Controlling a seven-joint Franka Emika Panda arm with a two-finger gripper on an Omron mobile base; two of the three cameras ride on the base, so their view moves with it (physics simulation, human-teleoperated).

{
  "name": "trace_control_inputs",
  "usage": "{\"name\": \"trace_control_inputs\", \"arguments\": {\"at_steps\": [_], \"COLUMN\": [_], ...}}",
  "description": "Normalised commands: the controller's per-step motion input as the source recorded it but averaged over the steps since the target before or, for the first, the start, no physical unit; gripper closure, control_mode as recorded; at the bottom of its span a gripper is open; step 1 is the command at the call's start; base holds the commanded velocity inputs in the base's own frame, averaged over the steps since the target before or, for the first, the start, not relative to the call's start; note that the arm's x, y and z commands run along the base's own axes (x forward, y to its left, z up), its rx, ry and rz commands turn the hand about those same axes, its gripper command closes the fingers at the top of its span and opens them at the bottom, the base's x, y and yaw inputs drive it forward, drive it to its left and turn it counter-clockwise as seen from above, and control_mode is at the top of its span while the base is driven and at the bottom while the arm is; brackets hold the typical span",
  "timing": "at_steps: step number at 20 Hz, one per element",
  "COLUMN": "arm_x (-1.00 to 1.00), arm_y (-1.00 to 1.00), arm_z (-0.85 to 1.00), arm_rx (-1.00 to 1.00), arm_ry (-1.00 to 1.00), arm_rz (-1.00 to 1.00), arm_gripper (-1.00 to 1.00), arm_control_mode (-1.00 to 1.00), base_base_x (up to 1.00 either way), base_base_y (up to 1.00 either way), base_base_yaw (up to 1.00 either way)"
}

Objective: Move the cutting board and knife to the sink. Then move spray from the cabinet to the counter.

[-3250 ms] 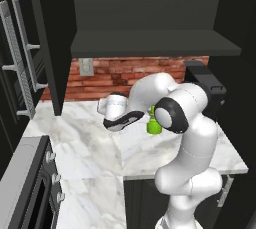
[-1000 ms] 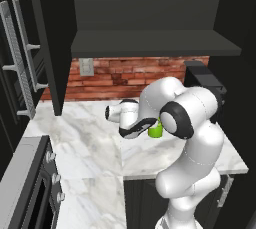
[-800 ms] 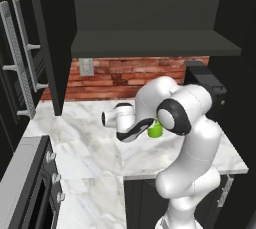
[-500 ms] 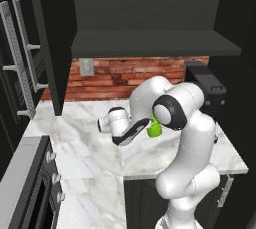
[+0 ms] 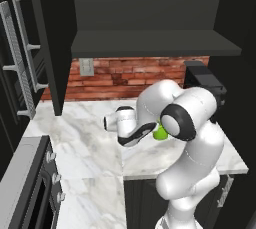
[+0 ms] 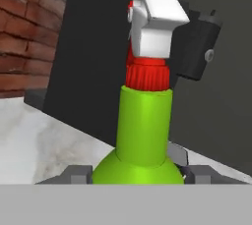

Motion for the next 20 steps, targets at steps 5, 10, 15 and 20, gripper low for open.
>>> {"name": "trace_control_inputs", "arguments": {"at_steps": [5, 10, 15, 20], "arm_x": [-0.22, -0.02, -0.03, -0.01], "arm_y": [-0.26, 0.00, 0.00, 0.00], "arm_z": [-0.25, -0.14, -0.15, -0.13], "arm_rx": [0.14, 0.03, 0.04, 0.03], "arm_ry": [-0.23, -0.21, -0.24, -0.18], "arm_rz": [-0.04, 0.00, 0.00, 0.00], "arm_gripper": [1.00, 1.00, -1.00, -1.00], "arm_control_mode": [-1.00, -1.00, -1.00, -1.00], "base_base_x": [0.00, 0.00, 0.00, 0.00], "base_base_y": [0.00, 0.00, 0.00, 0.00], "base_base_yaw": [0.00, 0.00, 0.00, 0.00]}}
